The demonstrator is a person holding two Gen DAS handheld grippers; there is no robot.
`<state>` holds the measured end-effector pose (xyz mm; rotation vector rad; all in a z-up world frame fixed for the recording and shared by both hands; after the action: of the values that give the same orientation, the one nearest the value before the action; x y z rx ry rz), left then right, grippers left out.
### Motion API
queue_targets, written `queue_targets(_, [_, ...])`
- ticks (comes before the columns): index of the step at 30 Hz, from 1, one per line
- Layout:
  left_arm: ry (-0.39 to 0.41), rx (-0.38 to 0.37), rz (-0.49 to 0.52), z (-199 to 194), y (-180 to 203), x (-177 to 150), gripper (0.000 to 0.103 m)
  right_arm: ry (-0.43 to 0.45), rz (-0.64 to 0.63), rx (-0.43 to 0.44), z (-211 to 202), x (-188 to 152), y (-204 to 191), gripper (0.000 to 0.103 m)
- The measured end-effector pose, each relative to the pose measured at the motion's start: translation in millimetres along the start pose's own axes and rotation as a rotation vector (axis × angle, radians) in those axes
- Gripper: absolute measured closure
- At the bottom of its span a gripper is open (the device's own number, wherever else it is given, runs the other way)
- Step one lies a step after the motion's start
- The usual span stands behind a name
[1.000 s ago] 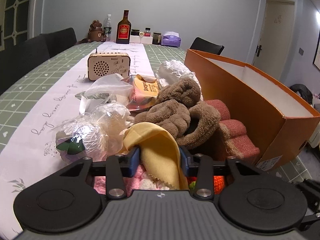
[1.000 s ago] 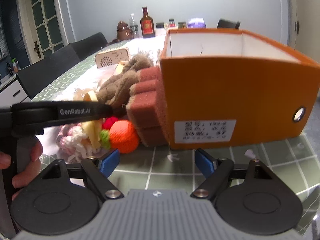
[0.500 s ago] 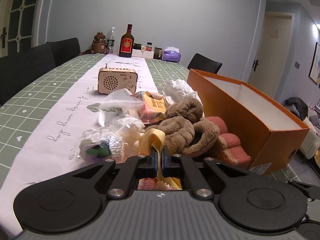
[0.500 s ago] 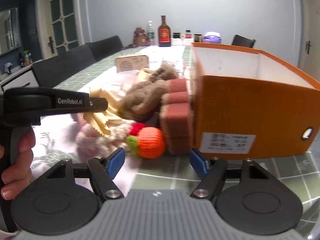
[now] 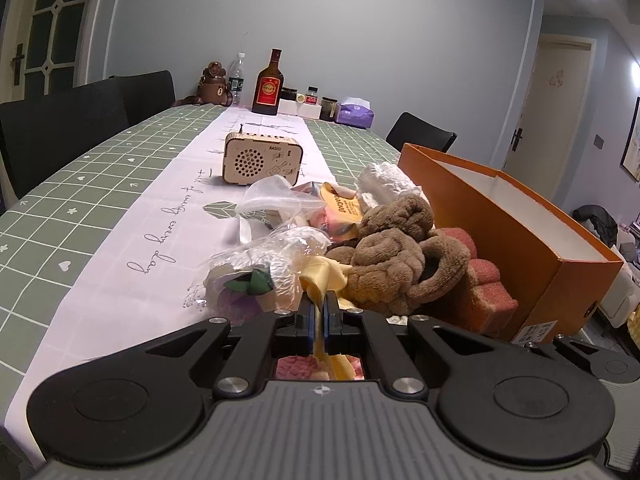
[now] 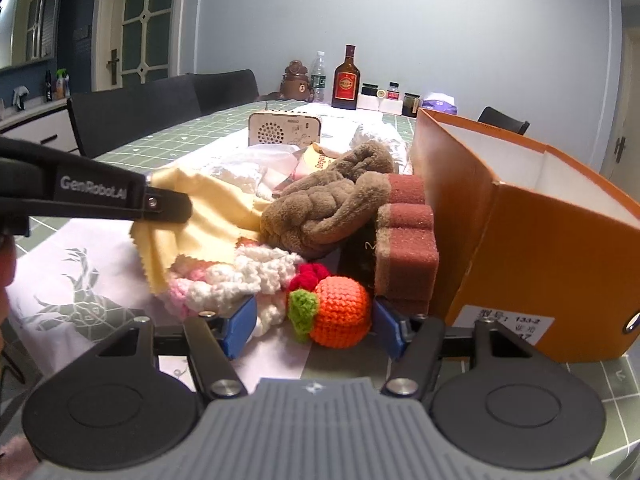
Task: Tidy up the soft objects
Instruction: 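Grasp the orange crocheted fruit with the right tool while the left tool grasps the yellow cloth, then lift both held items and carry them over the open orange box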
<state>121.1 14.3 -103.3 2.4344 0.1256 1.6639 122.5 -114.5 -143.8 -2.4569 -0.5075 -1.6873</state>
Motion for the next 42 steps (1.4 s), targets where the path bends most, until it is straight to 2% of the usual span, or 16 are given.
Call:
queue_targets(3, [0.008, -0.01, -0.004, 0, -2, 0, 0.099, 0.009, 0.013, -0.011, 3, -1, 2, 0.041])
queue_targets(7, [0.021, -0.004, -0.001, -3, -2, 1, 0.099, 0.013, -0.004, -0.061, 7, -2, 8, 0.056])
queue_targets(10, [0.034, -0.003, 0.008, -8, 0, 3, 0.099, 0.01, 0.024, -0.054, 4, -3, 10, 0.058])
queue_targets(18, [0.101, -0.001, 0.024, -34, 9, 21, 0.099, 0.042, 0.083, -0.007, -17, 7, 12, 0.059])
queue_targets(25, [0.176, -0.004, 0.066, -61, 30, 46, 0.099, 0.135, 0.101, 0.006, -44, 27, 15, 0.059])
queue_targets(30, [0.271, -0.015, 0.136, -78, 54, 73, 0.099, 0.206, 0.14, 0.043, -60, 42, 20, 0.059])
queue_targets(36, [0.331, -0.049, 0.181, -68, 87, 105, 0.099, 0.281, 0.206, 0.093, -76, 68, 37, 0.059])
queue_targets(42, [0.339, -0.123, 0.193, -40, 125, 120, 0.099, 0.334, 0.225, 0.015, -92, 87, 82, 0.059])
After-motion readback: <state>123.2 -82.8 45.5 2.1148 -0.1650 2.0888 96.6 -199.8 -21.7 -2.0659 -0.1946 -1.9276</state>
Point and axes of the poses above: each gripper's, at about its wrist camera, not at the fingertips, and z roughly the way its jaws point, y to its right, x to its top, the point moved 10 cm from there along z, roughly the way its jaws point, and after that the axes turned 10 degrees about y, right-handed, at the moved point
